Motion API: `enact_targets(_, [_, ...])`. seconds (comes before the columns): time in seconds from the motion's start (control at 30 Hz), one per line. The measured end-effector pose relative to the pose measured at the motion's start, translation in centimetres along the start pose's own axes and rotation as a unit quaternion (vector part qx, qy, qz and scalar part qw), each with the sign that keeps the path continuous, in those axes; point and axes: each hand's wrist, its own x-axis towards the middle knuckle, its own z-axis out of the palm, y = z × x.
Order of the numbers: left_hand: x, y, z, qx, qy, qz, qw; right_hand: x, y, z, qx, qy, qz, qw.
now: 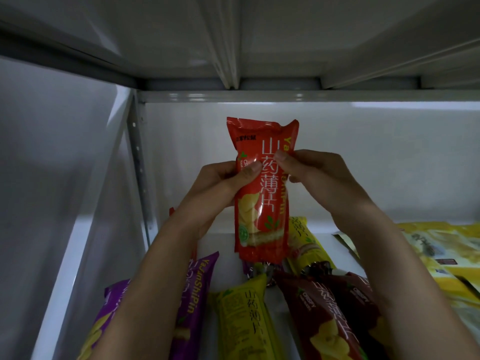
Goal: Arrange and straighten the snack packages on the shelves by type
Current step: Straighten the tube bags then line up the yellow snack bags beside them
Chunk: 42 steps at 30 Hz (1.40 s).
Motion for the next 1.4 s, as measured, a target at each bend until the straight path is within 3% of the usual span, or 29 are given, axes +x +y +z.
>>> enact_targets(0.1, [0.1, -0.1, -0.3, 0.002, 0.008, 0.004, 1.000, 0.0, 0.1, 0.0, -0.020, -0.045, 0.016, 0.999])
enact_targets(0.33, [0.3, -0.3, -0.4, -0.010, -0.022, -0.014, 1.000, 0.2, 0.4, 0.4, -0.028, 0.011, 0.008, 1.000])
enact_targets(0.57, [0.3, -0.5, -0.5, -0.011, 0.017, 0.015, 1.000, 0.0, 0.5, 0.1, -0.047, -0.099, 0.053, 0.993])
enact_targets(0.8, [0.5, -0.9, -0.4, -0.022, -0.048, -0.036, 0.998, 0.3, 1.1, 0.3, -0.072, -0.027, 0.039, 0.996])
enact_targets(0.93, [0.5, -1.1, -0.6, -0.009, -0.025, -0.022, 0.999, 0.1, 0.8, 0.2, -0.064, -0.055, 0.048, 0.995])
enact_targets(1.07, [0.5, -1.2, -0.7, -0.003, -0.033, -0.015, 0.999, 0.1, 0.8, 0.2, -0.071, -0.014, 0.043, 0.996])
enact_targets(1.23, [0.5, -1.4, -0.6, -0.008, -0.101, -0.059, 0.993, 0.1, 0.8, 0.4, -0.034, 0.047, 0.034, 0.998])
enact_targets(1.4, [0.6, -1.5, -0.7, 0.014, -0.068, -0.045, 0.997, -0.3, -0.1, 0.1, -0.024, -0.015, 0.083, 0.996])
